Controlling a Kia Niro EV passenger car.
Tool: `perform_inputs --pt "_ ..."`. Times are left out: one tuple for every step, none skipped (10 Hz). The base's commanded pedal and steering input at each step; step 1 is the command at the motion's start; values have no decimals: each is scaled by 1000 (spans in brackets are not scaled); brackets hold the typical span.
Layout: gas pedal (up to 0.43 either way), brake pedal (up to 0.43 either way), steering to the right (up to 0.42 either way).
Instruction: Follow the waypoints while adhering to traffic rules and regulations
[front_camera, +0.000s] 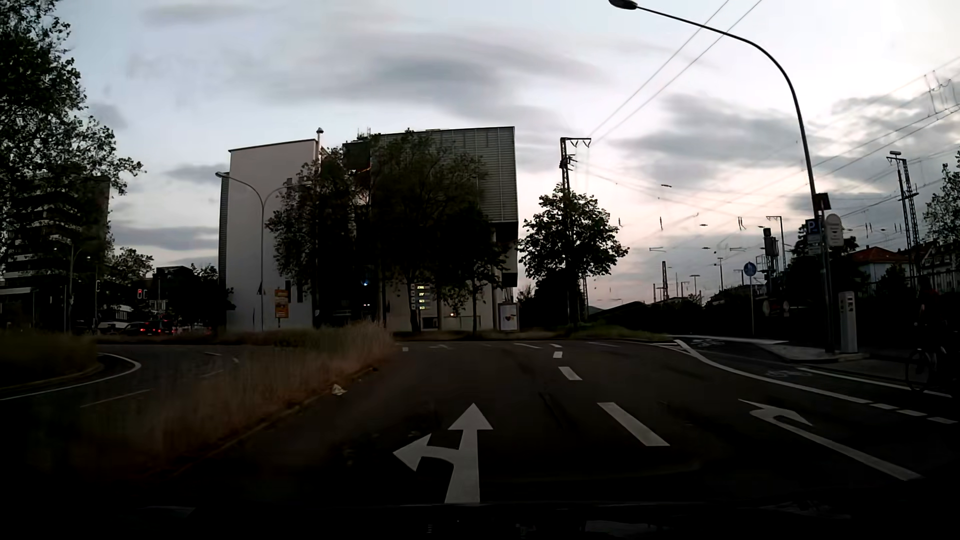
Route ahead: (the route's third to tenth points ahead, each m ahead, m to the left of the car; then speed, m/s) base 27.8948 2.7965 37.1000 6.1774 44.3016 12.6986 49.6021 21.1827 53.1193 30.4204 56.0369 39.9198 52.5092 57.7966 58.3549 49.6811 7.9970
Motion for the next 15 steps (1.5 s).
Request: perform_inputs --pt "59 0 -12" --pt "59 0 -14" --pt "59 0 -16" --pt "59 0 -16" --pt "59 0 -16" --pt "59 0 -17" --pt "59 0 -19" --pt "59 0 -19" --pt "59 0 -20" --pt "59 0 -21" --pt "67 0 -25" --pt "67 0 -33" --pt "79 0 -39" --pt "79 0 -43" --pt "79 0 -47"
